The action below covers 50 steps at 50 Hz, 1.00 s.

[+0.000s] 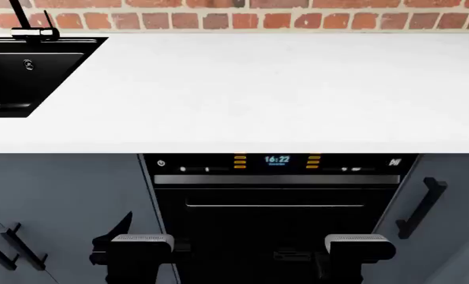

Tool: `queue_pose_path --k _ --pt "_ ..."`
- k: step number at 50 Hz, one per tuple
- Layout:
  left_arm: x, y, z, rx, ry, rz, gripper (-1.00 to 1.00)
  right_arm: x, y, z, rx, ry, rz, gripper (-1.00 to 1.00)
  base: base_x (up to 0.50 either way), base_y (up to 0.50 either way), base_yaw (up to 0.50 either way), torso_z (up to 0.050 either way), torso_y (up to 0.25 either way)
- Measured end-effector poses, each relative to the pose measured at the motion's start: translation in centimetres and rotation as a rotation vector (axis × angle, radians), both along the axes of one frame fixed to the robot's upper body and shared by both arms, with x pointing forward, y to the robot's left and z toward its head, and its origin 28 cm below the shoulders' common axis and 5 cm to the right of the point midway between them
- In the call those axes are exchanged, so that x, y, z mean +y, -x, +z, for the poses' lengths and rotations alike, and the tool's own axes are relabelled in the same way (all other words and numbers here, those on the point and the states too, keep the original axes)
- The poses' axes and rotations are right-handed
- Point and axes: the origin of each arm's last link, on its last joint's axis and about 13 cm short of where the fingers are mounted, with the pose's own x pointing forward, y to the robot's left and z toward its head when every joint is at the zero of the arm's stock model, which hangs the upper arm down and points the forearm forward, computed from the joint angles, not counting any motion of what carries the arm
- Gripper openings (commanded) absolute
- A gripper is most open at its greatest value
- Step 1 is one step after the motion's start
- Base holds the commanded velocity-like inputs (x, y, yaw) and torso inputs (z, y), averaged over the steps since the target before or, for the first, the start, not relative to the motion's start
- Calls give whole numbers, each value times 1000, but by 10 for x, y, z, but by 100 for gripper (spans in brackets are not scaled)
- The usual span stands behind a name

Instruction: Pick and place the shaker into the drawer. Then close the cabinet.

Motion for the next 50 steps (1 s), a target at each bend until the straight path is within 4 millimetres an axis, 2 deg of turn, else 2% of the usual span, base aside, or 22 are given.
queue_pose_path --k 38,42,44,46,50 --pt "-1 1 -2 -31 8 -18 100 3 0 4 -18 11 41 100 -1 487 0 0 0" --pt "1 0 0 -38 15 -13 100 3 -1 6 -18 5 33 100 0 80 0 0 0" --pt "0 -4 9 -52 21 -14 100 0 -6 16 -31 10 23 100 0 0 0 0 0" --pt "0 -16 29 -83 42 -9 100 -5 -19 36 -64 24 14 100 0 0 0 0 0" --pt "-1 -55 95 -190 112 14 100 -15 -58 106 -167 75 13 100 0 0 0 0 0"
